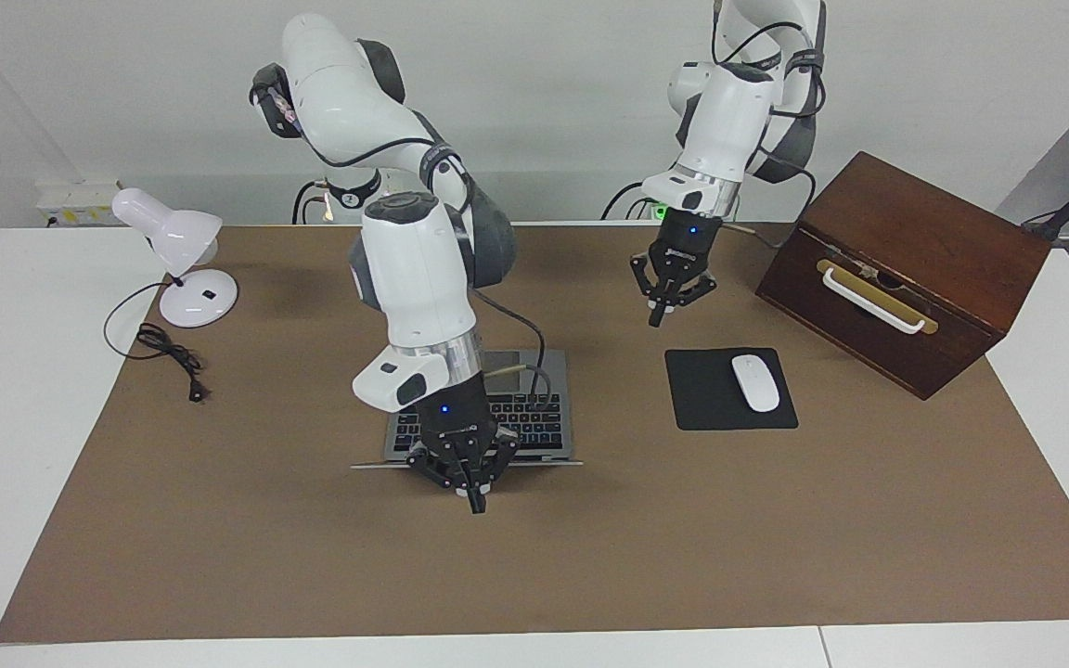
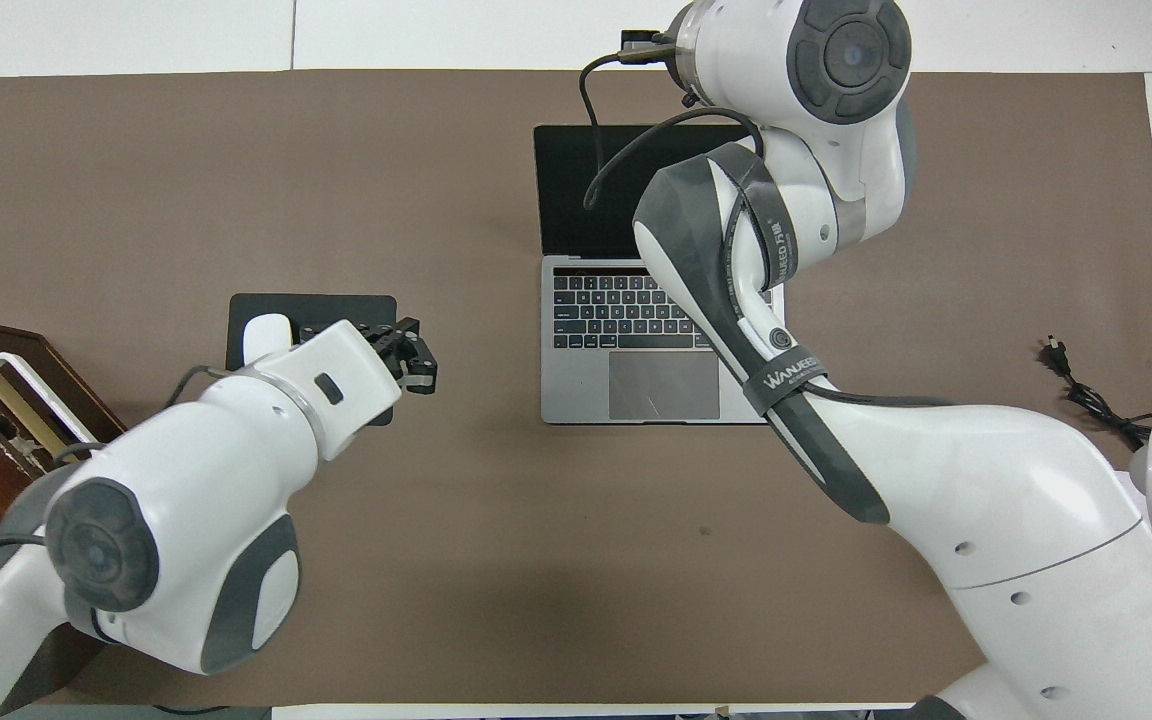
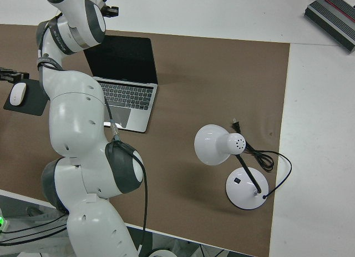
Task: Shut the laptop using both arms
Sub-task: 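Place the right gripper on the screen top while the left gripper reaches the laptop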
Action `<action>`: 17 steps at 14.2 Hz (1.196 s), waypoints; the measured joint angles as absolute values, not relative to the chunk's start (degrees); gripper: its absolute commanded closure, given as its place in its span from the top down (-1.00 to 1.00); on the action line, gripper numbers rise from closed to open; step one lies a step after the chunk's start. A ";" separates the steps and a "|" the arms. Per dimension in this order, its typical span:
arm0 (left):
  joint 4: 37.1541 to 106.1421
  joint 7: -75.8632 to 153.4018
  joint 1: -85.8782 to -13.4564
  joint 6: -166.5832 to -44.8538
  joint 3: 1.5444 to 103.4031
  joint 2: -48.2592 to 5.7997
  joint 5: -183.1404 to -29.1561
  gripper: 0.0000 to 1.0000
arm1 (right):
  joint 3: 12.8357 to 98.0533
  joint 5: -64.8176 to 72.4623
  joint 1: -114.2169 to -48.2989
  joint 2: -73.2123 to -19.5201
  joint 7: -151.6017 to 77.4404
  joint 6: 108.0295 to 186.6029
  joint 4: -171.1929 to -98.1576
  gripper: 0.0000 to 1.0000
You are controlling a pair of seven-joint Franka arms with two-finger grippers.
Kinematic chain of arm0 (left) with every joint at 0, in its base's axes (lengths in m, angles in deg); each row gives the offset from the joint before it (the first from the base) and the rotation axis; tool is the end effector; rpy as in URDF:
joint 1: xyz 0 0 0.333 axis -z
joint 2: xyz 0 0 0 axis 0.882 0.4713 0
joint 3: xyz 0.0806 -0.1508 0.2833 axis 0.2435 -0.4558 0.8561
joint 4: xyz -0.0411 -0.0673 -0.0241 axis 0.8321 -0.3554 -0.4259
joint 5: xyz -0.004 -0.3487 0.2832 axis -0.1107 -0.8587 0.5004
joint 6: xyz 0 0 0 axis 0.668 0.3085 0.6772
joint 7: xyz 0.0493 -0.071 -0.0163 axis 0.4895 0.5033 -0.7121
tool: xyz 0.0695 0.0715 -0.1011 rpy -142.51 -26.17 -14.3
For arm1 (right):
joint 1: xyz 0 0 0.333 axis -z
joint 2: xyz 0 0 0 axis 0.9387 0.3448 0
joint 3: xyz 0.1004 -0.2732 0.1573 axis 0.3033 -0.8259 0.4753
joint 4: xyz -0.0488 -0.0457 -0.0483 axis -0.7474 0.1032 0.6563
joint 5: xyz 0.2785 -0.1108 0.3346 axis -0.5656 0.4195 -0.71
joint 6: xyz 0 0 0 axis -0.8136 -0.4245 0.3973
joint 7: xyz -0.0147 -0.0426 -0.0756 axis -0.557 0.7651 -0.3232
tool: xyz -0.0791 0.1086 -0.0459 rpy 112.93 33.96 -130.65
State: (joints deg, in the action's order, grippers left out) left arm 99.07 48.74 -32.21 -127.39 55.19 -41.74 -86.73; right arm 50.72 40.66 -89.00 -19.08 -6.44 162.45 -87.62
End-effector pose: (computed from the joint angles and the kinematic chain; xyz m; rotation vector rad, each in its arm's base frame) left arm 0.5024 -0.2859 0.4120 2.7567 -0.4780 0.7864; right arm 0.8295 0.3089 0.4641 -2.8729 -0.0191 -0.8406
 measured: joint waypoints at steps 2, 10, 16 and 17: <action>102.50 48.13 -29.79 -133.63 55.21 -40.95 -86.73 -1.00 | 50.57 40.66 -87.79 -19.11 -6.44 160.86 -87.66 -1.00; 104.46 48.04 -24.75 -148.51 55.29 -31.43 -86.73 -1.00 | 50.61 39.85 -84.40 -20.36 -6.53 151.50 -91.25 -1.00; 104.01 48.07 -22.02 -155.08 55.33 -25.31 -86.73 -1.00 | 50.73 37.67 -84.56 -21.97 -6.53 151.42 -93.40 -1.00; 103.65 48.07 -21.54 -155.71 55.33 -24.17 -86.73 -1.00 | 50.73 36.50 -84.60 -22.12 -6.53 150.85 -93.44 -1.00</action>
